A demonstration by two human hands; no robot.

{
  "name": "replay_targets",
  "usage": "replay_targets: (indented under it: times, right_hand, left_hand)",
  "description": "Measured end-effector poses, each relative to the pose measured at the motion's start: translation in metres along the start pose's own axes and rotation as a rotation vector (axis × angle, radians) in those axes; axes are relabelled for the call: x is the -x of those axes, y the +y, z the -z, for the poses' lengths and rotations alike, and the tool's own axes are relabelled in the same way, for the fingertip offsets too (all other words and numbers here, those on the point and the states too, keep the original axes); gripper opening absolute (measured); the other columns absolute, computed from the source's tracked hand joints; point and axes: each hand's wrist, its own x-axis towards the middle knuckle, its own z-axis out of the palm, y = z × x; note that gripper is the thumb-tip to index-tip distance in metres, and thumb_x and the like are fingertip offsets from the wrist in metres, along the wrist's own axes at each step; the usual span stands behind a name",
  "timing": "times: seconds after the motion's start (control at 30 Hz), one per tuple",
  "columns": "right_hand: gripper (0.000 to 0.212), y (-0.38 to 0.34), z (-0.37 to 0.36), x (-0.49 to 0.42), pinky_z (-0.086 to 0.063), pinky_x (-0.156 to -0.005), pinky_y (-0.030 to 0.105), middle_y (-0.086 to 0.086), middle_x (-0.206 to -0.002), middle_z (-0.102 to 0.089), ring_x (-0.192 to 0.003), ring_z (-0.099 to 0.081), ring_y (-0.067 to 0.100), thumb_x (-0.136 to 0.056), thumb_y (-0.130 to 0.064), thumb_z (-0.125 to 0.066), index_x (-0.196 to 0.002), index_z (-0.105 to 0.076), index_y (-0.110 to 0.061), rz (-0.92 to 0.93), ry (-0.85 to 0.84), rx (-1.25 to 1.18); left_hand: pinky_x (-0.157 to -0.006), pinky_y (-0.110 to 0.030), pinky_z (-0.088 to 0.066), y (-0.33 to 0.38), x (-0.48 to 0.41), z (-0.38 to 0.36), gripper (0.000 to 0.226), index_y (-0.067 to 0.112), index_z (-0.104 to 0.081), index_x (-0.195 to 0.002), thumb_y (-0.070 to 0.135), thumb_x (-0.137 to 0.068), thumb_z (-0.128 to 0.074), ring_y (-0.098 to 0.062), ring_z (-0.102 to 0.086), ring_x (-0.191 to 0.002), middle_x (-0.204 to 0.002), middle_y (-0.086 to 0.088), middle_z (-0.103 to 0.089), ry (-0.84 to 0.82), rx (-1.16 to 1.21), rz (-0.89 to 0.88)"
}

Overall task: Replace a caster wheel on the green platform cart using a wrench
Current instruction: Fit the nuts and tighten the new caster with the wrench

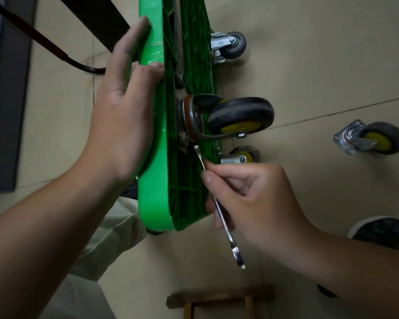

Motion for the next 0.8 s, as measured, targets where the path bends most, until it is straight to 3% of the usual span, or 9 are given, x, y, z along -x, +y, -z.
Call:
replay_targets:
  times: [0.1,0.2,0.27,0.37,0.47,0.57,0.7,0.8]
  right_hand:
    - [0.011,-0.024,-0.005,-0.008,-0.048,-0.041,0.02,0.009,-0.057,-0.07,-0.04,-0.062,0.015,-0.097,-0.014,-0.069,-0.097,-0.076,-0.006,-0.181,0.056,-0.143]
    - [0.016,-0.046,-0.004,-0.019,-0.046,-0.038,0.021,0.012,-0.058,-0.068,-0.039,-0.06,0.017,-0.096,-0.011,-0.069,-0.091,-0.073,0.004,-0.373,0.041,-0.253]
    - [0.02,-0.054,-0.003,-0.023,-0.043,-0.036,0.019,0.014,-0.06,-0.065,-0.038,-0.057,0.017,-0.096,-0.009,-0.068,-0.097,-0.07,0.01,-0.436,0.03,-0.276]
    - [0.018,-0.055,0.001,-0.015,-0.039,-0.036,0.018,0.012,-0.058,-0.065,-0.037,-0.053,0.015,-0.095,-0.013,-0.069,-0.091,-0.071,0.004,-0.422,0.026,-0.209]
    - [0.009,-0.049,0.001,0.005,-0.041,-0.036,0.019,0.008,-0.056,-0.068,-0.034,-0.053,0.014,-0.093,-0.016,-0.072,-0.093,-0.076,-0.007,-0.27,0.065,-0.129]
    - [0.023,-0.024,0.008,0.024,-0.053,-0.043,0.024,-0.002,-0.064,-0.072,-0.039,-0.062,0.012,-0.093,-0.018,-0.073,-0.116,-0.074,-0.018,0.097,0.116,0.151]
    - [0.041,0.019,0.03,0.014,-0.061,-0.069,0.022,-0.003,-0.084,-0.072,-0.068,-0.071,0.007,-0.094,-0.018,-0.067,-0.135,-0.061,-0.017,0.356,0.124,0.39]
    - [0.042,0.037,0.038,-0.001,-0.06,-0.083,0.026,0.005,-0.106,-0.072,-0.093,-0.071,0.009,-0.094,-0.011,-0.066,-0.136,-0.06,-0.012,0.445,0.091,0.468]
  left_hand:
    - [-0.092,-0.057,-0.059,0.001,0.001,0.002,0.053,0.057,-0.04,-0.15,0.045,-0.099,-0.047,-0.003,-0.067,-0.101,-0.116,0.043,-0.055,-0.022,-0.025,0.031]
    - [-0.092,-0.057,-0.059,-0.002,-0.002,0.003,0.054,0.055,-0.041,-0.151,0.044,-0.098,-0.047,-0.005,-0.067,-0.102,-0.111,0.044,-0.059,-0.024,-0.013,0.016]
    - [-0.092,-0.058,-0.058,-0.005,-0.004,0.004,0.055,0.053,-0.041,-0.151,0.043,-0.098,-0.047,-0.011,-0.068,-0.104,-0.112,0.037,-0.062,-0.026,0.001,0.01]
    - [-0.091,-0.056,-0.059,-0.006,-0.004,0.003,0.054,0.049,-0.04,-0.154,0.04,-0.101,-0.046,-0.004,-0.069,-0.097,-0.096,0.048,-0.061,-0.041,-0.009,-0.016]
    - [-0.089,-0.056,-0.06,-0.006,-0.003,0.003,0.054,0.047,-0.038,-0.155,0.04,-0.102,-0.045,-0.004,-0.069,-0.095,-0.095,0.052,-0.059,-0.052,-0.003,-0.019]
    - [-0.09,-0.054,-0.06,-0.005,-0.004,0.003,0.055,0.05,-0.039,-0.154,0.041,-0.1,-0.047,-0.013,-0.07,-0.099,-0.102,0.044,-0.063,-0.045,0.014,-0.006]
    - [-0.087,-0.056,-0.061,-0.004,-0.003,0.002,0.056,0.05,-0.04,-0.153,0.041,-0.098,-0.047,-0.018,-0.069,-0.103,-0.104,0.039,-0.065,-0.042,0.023,0.0]
    - [-0.089,-0.059,-0.059,-0.003,-0.003,0.002,0.057,0.049,-0.041,-0.153,0.04,-0.098,-0.048,-0.02,-0.07,-0.106,-0.123,0.02,-0.064,-0.032,0.041,0.001]
